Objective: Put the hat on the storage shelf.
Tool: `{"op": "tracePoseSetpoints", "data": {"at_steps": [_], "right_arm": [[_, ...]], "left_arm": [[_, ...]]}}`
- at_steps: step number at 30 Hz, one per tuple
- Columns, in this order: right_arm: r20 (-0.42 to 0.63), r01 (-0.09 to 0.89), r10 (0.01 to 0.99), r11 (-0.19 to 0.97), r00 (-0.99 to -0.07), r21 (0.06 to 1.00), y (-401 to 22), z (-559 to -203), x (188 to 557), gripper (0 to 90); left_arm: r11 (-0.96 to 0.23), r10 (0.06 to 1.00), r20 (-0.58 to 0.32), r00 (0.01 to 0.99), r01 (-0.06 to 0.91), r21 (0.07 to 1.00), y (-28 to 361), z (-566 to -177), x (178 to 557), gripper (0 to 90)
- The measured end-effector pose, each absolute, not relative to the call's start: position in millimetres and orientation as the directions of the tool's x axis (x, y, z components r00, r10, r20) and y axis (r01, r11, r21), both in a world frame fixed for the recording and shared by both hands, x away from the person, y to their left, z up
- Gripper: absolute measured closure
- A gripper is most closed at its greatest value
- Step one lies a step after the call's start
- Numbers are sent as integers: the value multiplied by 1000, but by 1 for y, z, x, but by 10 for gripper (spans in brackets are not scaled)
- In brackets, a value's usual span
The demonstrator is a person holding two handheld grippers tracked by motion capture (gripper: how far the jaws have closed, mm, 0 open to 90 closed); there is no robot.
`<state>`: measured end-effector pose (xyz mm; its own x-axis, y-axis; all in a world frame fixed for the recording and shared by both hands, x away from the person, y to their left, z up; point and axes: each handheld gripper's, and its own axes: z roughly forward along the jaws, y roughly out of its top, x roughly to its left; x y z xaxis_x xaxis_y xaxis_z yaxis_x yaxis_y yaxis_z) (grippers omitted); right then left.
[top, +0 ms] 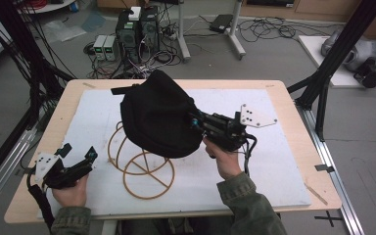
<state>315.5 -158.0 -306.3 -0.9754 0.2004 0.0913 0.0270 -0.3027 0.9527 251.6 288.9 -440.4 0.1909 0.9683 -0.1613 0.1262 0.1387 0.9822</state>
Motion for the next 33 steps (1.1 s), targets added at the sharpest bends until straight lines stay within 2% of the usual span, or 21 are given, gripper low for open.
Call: {"op": "tracePoseSetpoints", "data": {"at_steps": [10,19,33], "right_arm": [[60,36,139,-163,-988,986,-128,-290,321,864],[15,18,111,31,-994,999,-103,-285,319,858],[-19,-12,113,67,-993,998,-97,-282,315,850]], "left_arm": [[148,969,-170,182,129,981,293,-441,251,117],[144,968,-167,185,131,981,294,-441,252,117],[143,967,-167,194,132,981,292,-441,253,117]]}}
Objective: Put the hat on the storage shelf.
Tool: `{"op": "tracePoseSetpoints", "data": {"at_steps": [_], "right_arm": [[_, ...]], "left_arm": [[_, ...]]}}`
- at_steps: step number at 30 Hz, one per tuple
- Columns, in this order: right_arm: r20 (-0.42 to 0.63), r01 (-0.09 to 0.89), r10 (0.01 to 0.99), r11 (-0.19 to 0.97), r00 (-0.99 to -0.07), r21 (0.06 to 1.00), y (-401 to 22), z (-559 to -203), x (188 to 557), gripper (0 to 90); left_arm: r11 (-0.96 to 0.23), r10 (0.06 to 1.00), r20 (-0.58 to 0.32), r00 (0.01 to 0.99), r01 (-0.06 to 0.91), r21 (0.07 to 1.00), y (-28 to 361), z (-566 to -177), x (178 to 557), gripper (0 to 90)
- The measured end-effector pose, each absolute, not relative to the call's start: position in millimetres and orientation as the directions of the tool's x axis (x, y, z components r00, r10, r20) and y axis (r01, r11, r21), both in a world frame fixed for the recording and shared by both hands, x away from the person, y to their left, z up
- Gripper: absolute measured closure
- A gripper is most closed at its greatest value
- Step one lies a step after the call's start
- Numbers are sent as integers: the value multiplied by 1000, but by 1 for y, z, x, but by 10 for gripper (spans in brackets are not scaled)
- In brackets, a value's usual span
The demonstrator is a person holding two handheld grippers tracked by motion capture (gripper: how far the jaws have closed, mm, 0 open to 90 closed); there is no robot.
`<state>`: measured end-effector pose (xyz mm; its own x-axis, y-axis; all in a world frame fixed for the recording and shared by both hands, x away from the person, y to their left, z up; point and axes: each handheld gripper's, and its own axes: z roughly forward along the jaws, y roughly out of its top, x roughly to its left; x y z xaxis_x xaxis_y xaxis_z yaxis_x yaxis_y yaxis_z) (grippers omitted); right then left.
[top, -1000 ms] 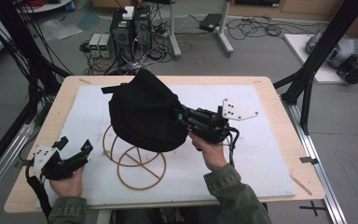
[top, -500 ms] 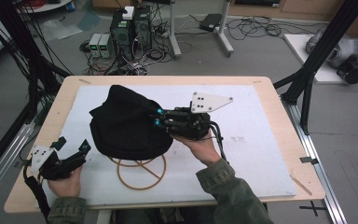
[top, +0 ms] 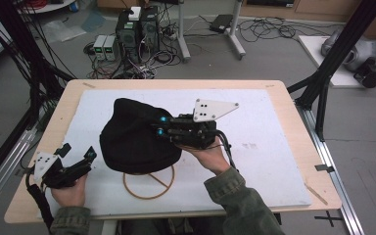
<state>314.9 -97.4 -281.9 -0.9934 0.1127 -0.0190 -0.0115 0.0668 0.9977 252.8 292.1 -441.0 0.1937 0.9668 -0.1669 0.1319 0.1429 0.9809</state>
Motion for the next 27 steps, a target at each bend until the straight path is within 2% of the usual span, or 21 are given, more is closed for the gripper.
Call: {"op": "tracePoseSetpoints", "data": {"at_steps": [5,10,14,17,20,27], "right_arm": [[-24,-15,114,80,-993,997,-97,-281,314,848],[-16,-5,123,85,-992,996,-97,-282,314,770],[-2,7,113,78,-994,997,-97,-284,315,660],[8,16,114,65,-993,998,-99,-285,315,543],[24,31,127,52,-992,998,-99,-285,315,382],[52,54,132,12,-990,998,-106,-287,316,148]], "left_arm": [[143,967,-167,194,133,981,292,-441,253,117],[143,966,-167,195,132,981,292,-441,253,117],[143,967,-168,194,134,981,293,-441,253,117],[142,967,-167,193,134,981,293,-441,252,117],[142,967,-166,194,134,981,293,-441,252,117],[143,966,-167,197,133,981,292,-441,253,117]]}}
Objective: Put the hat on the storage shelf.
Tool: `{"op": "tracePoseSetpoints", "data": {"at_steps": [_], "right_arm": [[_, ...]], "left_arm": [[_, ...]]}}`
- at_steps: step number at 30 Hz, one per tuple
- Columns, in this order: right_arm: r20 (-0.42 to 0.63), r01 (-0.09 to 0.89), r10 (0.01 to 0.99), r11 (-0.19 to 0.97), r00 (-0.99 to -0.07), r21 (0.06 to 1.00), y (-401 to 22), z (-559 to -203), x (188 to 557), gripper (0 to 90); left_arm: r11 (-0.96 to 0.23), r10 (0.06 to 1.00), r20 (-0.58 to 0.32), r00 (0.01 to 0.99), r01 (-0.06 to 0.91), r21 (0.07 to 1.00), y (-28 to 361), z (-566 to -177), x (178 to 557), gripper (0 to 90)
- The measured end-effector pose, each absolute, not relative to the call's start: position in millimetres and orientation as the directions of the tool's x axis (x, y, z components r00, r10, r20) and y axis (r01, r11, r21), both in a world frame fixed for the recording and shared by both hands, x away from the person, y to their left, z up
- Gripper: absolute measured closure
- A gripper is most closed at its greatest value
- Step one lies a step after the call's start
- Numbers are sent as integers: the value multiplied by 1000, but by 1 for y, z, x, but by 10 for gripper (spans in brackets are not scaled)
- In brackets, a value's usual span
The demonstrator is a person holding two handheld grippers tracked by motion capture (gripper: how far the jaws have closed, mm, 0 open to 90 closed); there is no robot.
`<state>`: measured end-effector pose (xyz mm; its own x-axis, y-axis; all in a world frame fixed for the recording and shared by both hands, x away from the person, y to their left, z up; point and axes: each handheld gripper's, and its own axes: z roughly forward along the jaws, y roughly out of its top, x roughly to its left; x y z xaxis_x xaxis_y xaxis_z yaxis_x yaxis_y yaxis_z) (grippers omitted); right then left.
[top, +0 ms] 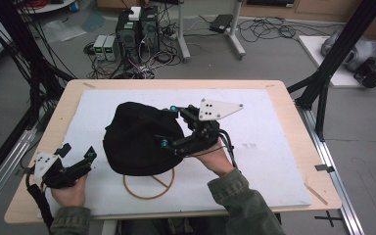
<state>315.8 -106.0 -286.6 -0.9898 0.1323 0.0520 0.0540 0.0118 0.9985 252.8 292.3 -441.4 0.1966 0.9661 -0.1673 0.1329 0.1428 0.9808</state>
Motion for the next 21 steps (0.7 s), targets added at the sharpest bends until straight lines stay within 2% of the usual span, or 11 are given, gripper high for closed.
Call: {"op": "tracePoseSetpoints", "data": {"at_steps": [1,21], "right_arm": [[63,64,132,2,-989,998,-107,-287,316,119],[51,47,300,-20,-952,999,-165,-301,311,115]], "left_arm": [[140,966,-165,197,134,981,292,-441,253,117],[131,964,-159,212,142,981,288,-442,255,117]]}}
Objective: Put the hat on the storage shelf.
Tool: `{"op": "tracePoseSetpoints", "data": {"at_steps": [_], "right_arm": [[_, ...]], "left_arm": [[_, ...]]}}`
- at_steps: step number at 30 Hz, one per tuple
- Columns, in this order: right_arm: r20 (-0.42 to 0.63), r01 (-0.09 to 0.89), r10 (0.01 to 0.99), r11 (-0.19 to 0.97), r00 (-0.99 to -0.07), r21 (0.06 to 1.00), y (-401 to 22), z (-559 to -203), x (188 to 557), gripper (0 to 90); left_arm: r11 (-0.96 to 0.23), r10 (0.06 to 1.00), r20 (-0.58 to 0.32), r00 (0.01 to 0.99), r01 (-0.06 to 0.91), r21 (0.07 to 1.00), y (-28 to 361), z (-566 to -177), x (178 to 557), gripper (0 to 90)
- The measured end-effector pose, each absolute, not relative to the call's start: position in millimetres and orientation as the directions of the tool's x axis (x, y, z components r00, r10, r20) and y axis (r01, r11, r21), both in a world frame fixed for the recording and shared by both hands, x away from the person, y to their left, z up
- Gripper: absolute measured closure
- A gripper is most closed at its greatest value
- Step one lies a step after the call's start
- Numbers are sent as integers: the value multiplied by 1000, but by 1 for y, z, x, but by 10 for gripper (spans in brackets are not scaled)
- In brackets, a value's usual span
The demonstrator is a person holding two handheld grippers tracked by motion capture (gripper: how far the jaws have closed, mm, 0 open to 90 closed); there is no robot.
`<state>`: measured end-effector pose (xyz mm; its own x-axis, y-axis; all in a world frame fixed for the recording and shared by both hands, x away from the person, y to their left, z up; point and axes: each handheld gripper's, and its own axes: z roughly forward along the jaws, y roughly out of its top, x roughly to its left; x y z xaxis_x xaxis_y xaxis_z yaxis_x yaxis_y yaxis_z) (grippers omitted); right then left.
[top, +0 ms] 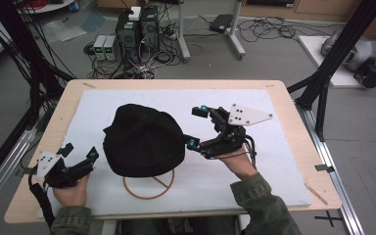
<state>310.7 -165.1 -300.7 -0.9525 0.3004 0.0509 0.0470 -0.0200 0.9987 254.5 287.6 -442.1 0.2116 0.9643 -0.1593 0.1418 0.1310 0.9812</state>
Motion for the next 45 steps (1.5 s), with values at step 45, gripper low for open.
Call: {"op": "tracePoseSetpoints", "data": {"at_steps": [45], "right_arm": [[-9,33,993,13,-116,999,-286,-419,269,117]], "left_arm": [[108,973,-129,192,113,988,287,-440,250,117]]}}
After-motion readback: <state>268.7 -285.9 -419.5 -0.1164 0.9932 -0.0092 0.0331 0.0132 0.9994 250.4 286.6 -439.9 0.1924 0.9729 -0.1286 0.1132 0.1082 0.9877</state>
